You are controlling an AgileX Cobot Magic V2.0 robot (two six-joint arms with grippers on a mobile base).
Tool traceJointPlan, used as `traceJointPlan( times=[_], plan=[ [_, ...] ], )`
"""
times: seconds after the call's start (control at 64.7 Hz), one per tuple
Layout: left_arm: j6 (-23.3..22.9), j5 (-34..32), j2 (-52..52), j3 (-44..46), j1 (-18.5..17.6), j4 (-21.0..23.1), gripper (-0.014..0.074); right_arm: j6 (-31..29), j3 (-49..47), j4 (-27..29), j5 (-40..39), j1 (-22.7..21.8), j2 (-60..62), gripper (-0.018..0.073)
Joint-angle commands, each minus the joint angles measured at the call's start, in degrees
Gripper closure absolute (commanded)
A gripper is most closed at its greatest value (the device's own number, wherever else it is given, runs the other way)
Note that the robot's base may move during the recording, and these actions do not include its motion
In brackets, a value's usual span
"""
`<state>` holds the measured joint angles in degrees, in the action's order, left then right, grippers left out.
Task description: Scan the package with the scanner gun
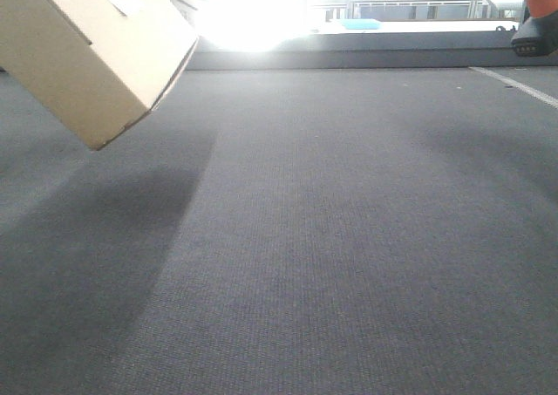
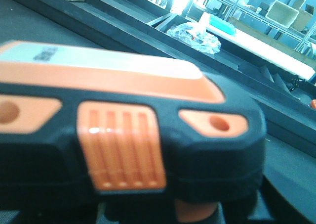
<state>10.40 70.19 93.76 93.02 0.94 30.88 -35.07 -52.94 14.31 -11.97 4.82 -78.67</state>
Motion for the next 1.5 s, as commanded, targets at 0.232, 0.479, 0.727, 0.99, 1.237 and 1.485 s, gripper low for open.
traceJointPlan(
  times=[0.232,0.479,0.727,0.99,1.237,1.485],
  plan=[
    [0.05,-0.23,-0.88,0.17,0.09,0.69,0.0707,-1.02,-6.20,-0.23,-3.44,-0.09,-2.38,0.0713],
    [0.05,-0.23,-0.88,0.17,0.09,-0.60,0.0707,-1.02,-9.88,-0.33,-3.44,-0.09,-6.09,0.0713],
    [0.05,-0.23,-0.88,0.17,0.09,-0.77,0.0707,-1.02,-10.60,-2.50,-3.77,-0.09,-6.98,0.0713],
    [0.05,-0.23,-0.88,0.17,0.09,-0.77,0.0707,-1.02,-10.60,-5.58,-3.80,-0.09,-6.98,0.0713],
    [0.05,-0.23,-0.88,0.17,0.09,-0.77,0.0707,-1.02,-10.60,-6.91,-5.66,2.18,-7.24,0.0713],
    [0.05,-0.23,-0.88,0.17,0.09,-0.77,0.0707,-1.02,-13.36,-6.91,-6.43,2.56,-10.49,0.0713]
  ],
)
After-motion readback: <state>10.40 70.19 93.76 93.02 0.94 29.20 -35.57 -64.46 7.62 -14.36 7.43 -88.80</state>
